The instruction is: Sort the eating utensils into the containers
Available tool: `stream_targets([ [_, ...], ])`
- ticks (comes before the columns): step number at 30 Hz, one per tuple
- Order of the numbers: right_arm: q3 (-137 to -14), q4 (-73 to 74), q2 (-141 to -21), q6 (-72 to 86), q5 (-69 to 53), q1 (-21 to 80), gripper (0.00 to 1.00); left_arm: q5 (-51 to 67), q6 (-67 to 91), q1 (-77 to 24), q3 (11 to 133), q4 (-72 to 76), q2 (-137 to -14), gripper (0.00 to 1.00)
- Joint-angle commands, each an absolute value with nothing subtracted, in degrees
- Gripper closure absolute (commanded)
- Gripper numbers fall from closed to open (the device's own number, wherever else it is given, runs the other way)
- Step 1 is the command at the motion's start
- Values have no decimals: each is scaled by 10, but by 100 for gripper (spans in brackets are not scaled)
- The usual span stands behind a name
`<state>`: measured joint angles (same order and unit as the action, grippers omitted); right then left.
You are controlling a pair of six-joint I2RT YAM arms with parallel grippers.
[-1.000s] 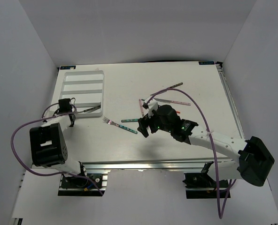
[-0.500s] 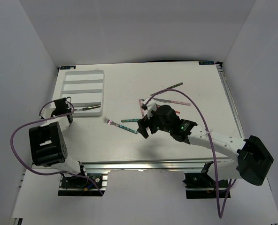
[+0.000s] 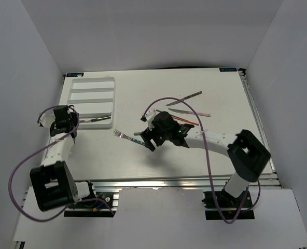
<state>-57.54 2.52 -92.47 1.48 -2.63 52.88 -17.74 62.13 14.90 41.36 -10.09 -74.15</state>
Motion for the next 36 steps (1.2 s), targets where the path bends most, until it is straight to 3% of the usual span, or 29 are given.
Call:
stream_targets([
  [1, -637, 69, -993, -17, -46, 528, 22, -180, 557, 151, 446, -197, -633, 19],
  [6, -700, 83, -1074, -36, -55, 530, 27, -169, 460, 150, 489, -284, -569, 2],
  [12, -750, 112, -1142, -69, -32, 538, 42, -96, 367, 150, 496, -342, -530, 2],
  [20, -757, 131, -1154, -92, -33, 561, 98, -5, 313, 150, 513, -397, -503, 2],
  [28, -751, 91, -1049, -36, -40, 561, 100, 240, 422, 143, 455, -316, -456, 6],
  [36, -792, 87, -990, 20, -119, 562, 100, 323, 596, 124, 309, -92, -366, 12],
])
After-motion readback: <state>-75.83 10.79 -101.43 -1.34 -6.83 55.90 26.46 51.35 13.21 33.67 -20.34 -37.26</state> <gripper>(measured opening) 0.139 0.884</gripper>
